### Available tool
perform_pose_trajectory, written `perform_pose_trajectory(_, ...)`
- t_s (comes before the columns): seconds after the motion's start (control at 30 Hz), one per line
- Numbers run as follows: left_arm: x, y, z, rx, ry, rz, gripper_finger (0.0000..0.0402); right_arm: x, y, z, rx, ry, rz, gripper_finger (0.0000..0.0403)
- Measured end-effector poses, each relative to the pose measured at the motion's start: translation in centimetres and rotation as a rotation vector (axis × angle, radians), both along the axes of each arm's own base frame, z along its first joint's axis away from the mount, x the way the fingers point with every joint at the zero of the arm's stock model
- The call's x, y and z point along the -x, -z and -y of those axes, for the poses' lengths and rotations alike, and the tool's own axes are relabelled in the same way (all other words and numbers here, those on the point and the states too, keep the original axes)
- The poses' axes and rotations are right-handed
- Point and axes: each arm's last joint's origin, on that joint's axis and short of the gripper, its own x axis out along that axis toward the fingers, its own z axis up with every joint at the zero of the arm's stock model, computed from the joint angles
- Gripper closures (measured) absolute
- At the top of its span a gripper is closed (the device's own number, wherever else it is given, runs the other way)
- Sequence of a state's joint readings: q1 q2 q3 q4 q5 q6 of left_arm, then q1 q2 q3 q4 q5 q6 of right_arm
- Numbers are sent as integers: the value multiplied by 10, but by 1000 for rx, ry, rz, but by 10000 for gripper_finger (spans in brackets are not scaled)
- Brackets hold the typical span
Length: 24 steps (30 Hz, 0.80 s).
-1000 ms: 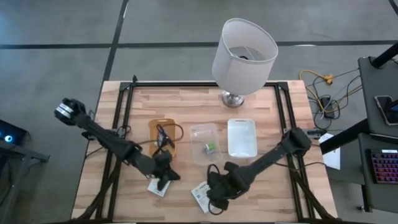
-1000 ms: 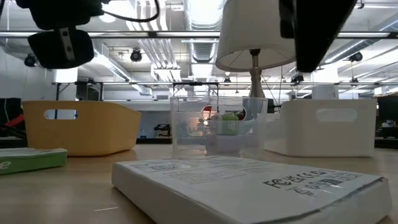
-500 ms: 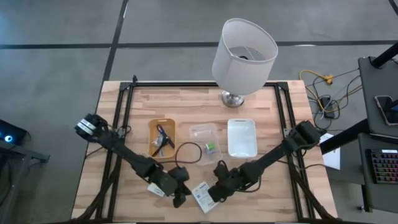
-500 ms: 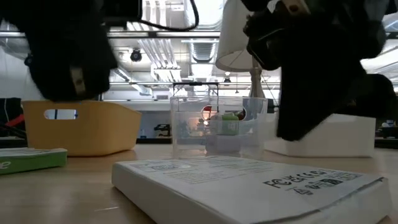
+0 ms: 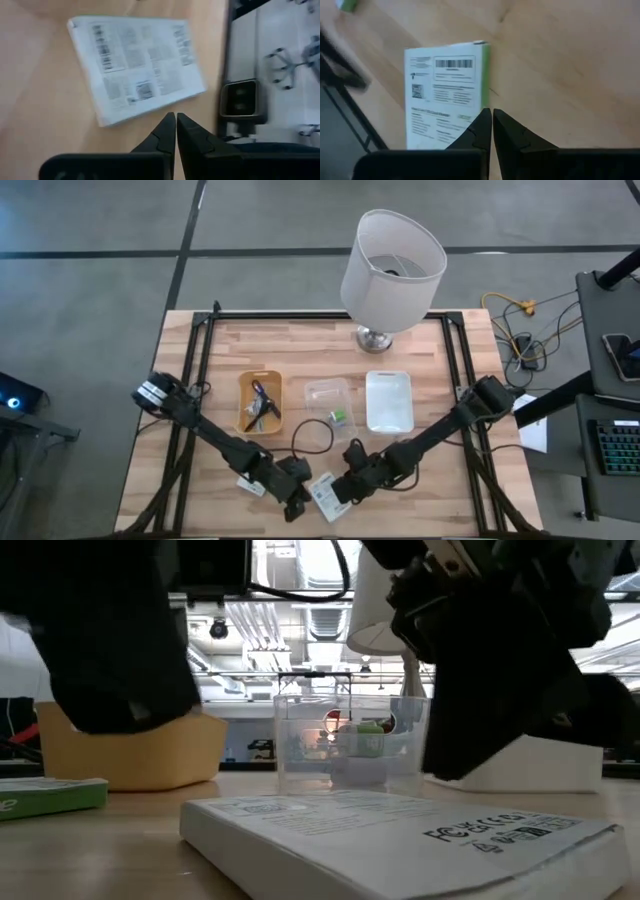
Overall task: Pick and place items into bin
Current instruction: Put the right white card reader box into the white bin
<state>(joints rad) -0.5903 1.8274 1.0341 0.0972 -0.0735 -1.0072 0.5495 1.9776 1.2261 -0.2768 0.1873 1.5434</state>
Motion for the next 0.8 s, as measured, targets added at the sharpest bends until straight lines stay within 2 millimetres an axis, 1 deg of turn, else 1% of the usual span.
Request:
perform_pose_trajectory(0.1, -5, 8, 1, -33, -3, -9, 401, 2, 4, 1, 16, -2, -23, 394)
perform_pose_trajectory(0.27, -10, 25, 5, -57, 0, -44, 401, 2, 3, 1, 16, -5, -23, 394)
perform_pose_trajectory(0.53, -16, 28, 5, -57, -6, -51, 401, 3, 3, -1, 6, -31, -30, 394)
perform_pose_trajectory(0.67, -14, 30, 3, -37, 4, -106, 401, 3, 3, -2, -10, -77, -42, 394)
perform_pose_trajectory(0.8, -11, 34, 1, -59, 6, -145, 401, 2, 2, -3, -7, -112, -18, 394)
